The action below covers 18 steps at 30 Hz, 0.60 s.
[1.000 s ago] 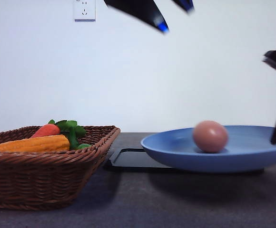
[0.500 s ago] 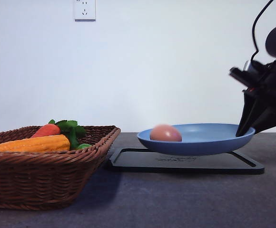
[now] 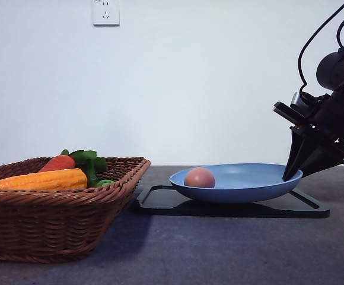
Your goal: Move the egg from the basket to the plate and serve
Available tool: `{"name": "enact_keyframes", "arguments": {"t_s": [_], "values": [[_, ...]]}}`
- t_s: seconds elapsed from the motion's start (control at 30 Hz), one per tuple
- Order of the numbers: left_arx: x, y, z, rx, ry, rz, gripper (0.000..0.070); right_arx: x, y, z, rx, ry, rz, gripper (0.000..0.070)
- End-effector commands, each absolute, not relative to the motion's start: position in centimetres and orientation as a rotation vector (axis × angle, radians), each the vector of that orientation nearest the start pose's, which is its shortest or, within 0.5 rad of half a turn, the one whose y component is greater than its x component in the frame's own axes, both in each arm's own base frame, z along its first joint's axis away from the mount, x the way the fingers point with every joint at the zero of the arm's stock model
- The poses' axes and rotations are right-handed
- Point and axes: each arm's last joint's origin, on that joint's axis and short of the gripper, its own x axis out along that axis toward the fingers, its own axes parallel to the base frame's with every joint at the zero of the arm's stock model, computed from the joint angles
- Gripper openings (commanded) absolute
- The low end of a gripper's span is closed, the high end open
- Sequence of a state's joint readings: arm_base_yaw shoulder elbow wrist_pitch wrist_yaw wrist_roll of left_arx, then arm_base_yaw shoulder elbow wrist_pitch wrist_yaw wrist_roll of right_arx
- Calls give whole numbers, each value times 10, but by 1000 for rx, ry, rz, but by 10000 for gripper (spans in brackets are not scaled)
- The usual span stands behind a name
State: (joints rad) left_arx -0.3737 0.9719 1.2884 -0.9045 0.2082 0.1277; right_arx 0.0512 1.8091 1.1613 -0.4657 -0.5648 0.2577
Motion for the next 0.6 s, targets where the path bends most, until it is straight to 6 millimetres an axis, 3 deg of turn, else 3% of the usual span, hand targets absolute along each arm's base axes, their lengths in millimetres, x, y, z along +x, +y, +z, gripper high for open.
{"name": "enact_keyframes", "arguments": {"t_s": [0.0,0.37,0.57], "values": [[147,-61,403,153,518,-585,320,359,33,179,507,1147,425,0],[118,-43,397,112,441,-521,318,361,31,165,522,1200,408,87],[109,-40,399,107,419,-520,318,361,31,163,522,1202,406,216]]}}
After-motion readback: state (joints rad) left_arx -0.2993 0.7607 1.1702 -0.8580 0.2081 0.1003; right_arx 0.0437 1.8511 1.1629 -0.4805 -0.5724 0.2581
